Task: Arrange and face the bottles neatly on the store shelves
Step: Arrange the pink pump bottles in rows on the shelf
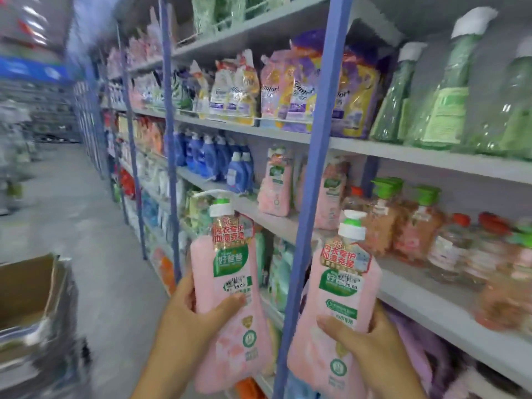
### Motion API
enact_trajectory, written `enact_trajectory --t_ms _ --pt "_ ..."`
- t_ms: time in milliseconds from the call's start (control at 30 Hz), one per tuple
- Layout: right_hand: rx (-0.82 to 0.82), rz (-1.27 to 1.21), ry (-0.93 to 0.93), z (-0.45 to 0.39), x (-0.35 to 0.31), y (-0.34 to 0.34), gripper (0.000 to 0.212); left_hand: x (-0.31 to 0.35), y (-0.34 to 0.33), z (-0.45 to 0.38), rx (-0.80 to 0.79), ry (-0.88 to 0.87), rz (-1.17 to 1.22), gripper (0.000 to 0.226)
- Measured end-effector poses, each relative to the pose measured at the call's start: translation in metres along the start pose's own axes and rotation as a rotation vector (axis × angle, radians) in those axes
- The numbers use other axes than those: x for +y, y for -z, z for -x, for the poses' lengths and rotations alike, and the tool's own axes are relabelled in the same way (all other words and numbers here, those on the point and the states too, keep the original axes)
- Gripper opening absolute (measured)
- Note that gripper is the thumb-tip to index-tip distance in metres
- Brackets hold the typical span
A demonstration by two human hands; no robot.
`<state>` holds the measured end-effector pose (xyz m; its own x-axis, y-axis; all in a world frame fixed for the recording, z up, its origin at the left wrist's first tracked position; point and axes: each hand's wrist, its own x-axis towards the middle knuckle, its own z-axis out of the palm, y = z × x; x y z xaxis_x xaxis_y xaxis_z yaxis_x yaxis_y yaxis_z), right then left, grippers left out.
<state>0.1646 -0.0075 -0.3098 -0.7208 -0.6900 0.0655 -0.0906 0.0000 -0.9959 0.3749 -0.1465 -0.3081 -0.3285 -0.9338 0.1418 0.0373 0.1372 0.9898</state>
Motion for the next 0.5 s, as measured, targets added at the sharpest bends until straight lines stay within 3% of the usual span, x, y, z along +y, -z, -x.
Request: enact_trajectory --t_ms 233,500 --pt "0.009 -0.017 0.004 -0.063 -0.005 -0.102 0.05 -0.027 0.075 -0.093 0.035 0.051 -0.011 0.052" --pt "0.004 0.001 0.051 -0.158 -0.003 -0.163 0.05 -0.043 0.072 -0.208 0.029 0.044 0.027 0.058"
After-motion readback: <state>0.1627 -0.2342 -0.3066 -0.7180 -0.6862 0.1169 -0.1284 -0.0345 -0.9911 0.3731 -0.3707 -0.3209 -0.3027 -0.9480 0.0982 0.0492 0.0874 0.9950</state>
